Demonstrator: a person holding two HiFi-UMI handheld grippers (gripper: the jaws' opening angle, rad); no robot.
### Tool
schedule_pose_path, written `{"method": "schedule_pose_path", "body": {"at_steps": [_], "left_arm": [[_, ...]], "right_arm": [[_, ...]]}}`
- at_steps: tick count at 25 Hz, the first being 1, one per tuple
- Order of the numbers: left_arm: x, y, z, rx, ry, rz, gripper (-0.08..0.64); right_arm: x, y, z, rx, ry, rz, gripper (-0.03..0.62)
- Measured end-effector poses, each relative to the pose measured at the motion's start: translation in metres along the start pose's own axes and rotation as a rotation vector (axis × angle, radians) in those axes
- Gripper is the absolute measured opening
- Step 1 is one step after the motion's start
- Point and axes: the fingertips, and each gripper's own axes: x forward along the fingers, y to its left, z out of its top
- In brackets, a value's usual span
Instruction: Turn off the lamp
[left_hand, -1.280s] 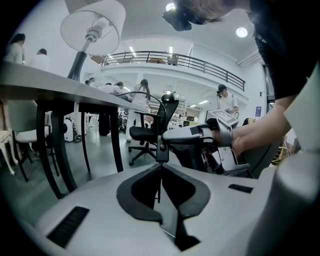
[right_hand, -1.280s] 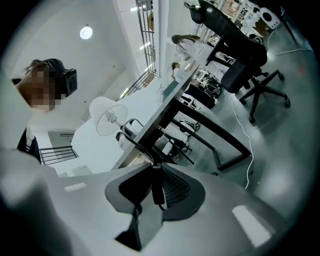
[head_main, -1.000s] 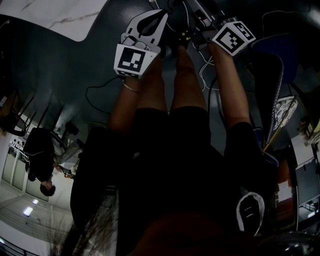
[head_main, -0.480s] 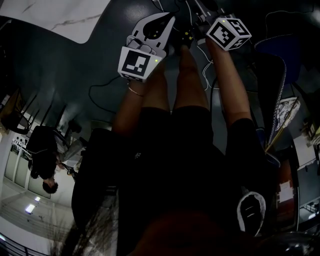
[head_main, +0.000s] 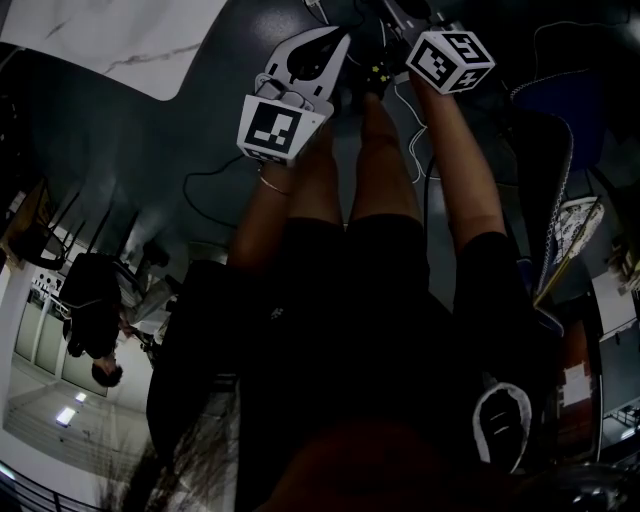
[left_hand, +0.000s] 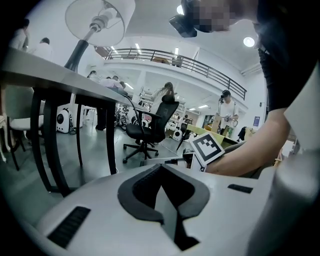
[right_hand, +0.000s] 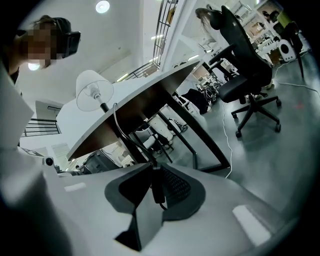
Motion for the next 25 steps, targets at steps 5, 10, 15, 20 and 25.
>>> {"method": "schedule_pose_path", "body": {"at_steps": [5,10,15,20,25], "left_arm": [[0.002,-0.001,-0.001,0.001,0.003,-0.003,0.006],[0.003,-0.001,-0.002,0.002,0.009,-0.006,0.006],[0.002,0.001,0.0,0.004,0.002,0.0,0.006],[0.0,-0.002,-0.002,0.014,0.009,-0.01,0.006],[-0.005,-0.001,0.001,0.012,0.0,0.0,0.006]], "right_arm": [[0.003,-0.005,0.002,-0.021,-0.009,-0.01,0.06],[0.002,-0.007,0.005,-0.024,-0.018,-0.016,0.061],[0.001,-0.007,0.002,-0.025,-0.002,-0.022,0.061],[-0.003,-0.004,0.004,-0.02,-0.018,-0.026,0.061],[-0.008,0.004,0.011,-0.016,-0.043,-0.025,0.061]]}}
